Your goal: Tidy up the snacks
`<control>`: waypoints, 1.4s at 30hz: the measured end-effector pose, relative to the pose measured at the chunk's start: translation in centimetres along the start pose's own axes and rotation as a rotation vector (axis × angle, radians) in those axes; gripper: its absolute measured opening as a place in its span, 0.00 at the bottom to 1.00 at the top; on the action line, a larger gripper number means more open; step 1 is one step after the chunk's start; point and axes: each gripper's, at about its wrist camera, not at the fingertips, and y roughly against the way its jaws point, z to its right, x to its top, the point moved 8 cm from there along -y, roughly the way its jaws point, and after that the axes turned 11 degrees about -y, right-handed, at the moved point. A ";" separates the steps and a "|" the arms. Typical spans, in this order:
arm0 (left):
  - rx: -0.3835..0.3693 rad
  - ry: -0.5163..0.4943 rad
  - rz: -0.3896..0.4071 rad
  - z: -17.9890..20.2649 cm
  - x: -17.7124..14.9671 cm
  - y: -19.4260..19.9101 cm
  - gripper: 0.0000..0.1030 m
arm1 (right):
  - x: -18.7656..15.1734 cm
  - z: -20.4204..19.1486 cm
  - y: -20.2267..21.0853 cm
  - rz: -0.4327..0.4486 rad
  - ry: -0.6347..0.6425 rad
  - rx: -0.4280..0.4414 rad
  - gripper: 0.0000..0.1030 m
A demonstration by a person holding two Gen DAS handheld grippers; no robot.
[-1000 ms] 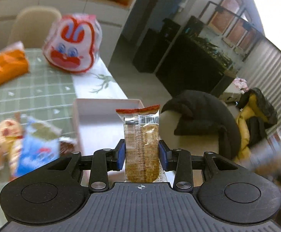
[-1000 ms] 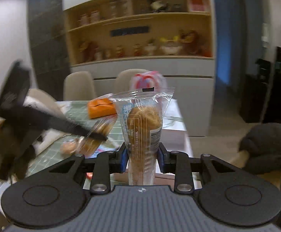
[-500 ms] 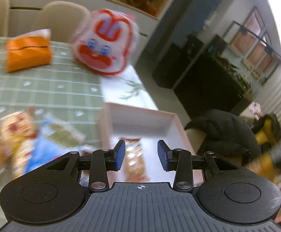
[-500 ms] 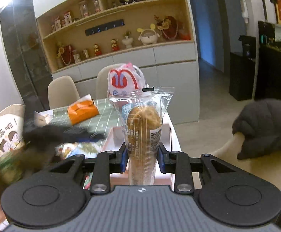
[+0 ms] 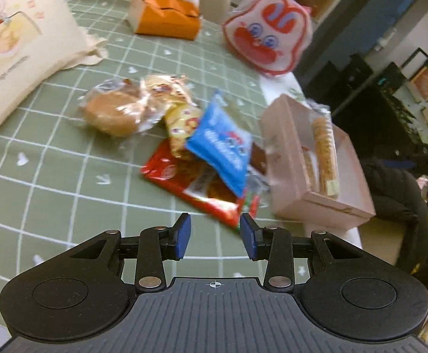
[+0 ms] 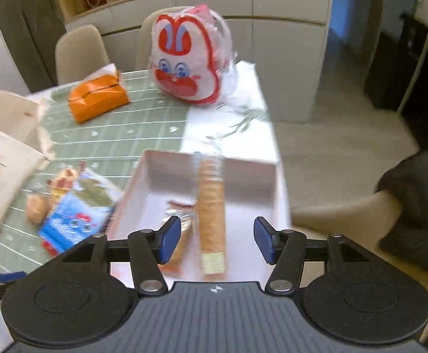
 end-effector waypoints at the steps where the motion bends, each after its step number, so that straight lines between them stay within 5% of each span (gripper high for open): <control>1: 0.004 0.003 0.000 -0.2 -0.2 0.2 0.40 | -0.6 -0.1 -0.2 -0.008 -0.005 0.016 0.56; 14: -0.003 -0.050 0.040 0.3 1.9 -1.4 0.40 | -5.5 -2.7 -3.4 0.009 0.060 -0.071 0.56; 21: 0.029 -0.068 0.108 -1.4 7.3 -2.9 0.40 | -8.2 -9.8 -1.9 0.049 0.141 0.095 0.57; 26: 0.019 -0.106 0.037 -1.6 10.5 -7.6 0.40 | -11.7 -13.7 -2.3 0.031 0.181 0.136 0.57; 29: 0.013 -0.142 -0.031 -1.3 10.3 -10.4 0.40 | -14.2 -14.4 -2.5 -0.026 0.160 0.161 0.57; 33: -0.018 -0.176 -0.020 -0.3 10.0 -10.9 0.40 | -16.9 -13.1 -2.3 -0.056 0.172 0.140 0.57; 37: -0.057 -0.199 -0.047 0.8 8.4 -10.0 0.22 | -18.4 -11.2 -2.3 -0.084 0.171 0.108 0.57; 42: -0.086 -0.143 -0.045 0.0 4.4 -6.9 0.19 | -18.5 -9.7 -2.6 -0.081 0.127 0.093 0.57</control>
